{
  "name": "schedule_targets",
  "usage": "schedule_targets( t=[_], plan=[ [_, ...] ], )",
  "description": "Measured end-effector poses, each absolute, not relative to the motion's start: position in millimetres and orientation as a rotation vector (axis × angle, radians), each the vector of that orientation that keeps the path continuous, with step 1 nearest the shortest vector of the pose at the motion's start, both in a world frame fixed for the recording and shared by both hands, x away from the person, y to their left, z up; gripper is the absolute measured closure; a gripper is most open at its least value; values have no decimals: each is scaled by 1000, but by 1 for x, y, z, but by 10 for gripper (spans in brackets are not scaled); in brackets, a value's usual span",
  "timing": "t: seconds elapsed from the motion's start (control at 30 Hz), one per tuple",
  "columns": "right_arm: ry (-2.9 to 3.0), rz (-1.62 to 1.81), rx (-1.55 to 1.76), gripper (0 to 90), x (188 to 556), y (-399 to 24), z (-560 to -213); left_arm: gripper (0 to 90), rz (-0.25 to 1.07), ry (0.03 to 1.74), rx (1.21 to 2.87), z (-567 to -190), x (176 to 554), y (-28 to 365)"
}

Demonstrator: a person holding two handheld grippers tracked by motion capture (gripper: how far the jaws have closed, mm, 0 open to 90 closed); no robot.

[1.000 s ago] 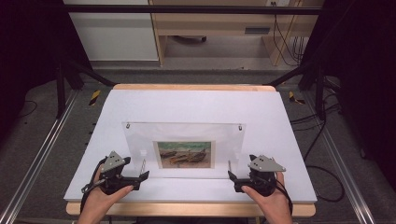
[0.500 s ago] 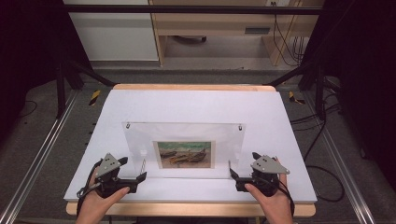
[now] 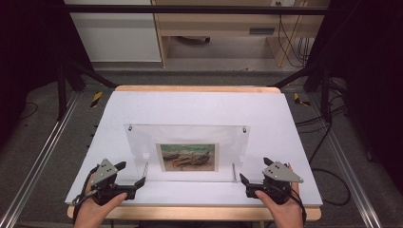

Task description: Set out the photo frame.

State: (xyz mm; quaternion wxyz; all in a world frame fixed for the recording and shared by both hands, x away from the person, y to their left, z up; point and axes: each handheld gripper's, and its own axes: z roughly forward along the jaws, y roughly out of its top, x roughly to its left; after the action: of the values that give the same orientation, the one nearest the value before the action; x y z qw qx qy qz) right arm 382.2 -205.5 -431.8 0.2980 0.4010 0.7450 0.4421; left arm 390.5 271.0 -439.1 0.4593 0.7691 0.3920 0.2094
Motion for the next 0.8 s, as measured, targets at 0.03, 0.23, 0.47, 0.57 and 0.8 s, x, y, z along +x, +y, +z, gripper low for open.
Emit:
schedule_targets(
  t=[0.03, 0.23, 0.47, 0.57, 0.8],
  plan=[
    [1980, 1176, 1066, 54, 381, -206, -432, 56, 518, 966, 1893, -439, 390, 272],
    [1956, 1164, 1077, 55, 376, -211, -432, 59, 538, 973, 1884, -437, 386, 277],
    [1895, 1151, 1122, 60, 370, -222, -430, 64, 575, 997, 1872, -434, 382, 288],
    [1869, 1133, 1155, 64, 368, -227, -430, 67, 600, 1011, 1878, -433, 380, 294],
    [1800, 1105, 1263, 72, 373, -243, -434, 76, 667, 1058, 1908, -429, 385, 309]
  ],
)
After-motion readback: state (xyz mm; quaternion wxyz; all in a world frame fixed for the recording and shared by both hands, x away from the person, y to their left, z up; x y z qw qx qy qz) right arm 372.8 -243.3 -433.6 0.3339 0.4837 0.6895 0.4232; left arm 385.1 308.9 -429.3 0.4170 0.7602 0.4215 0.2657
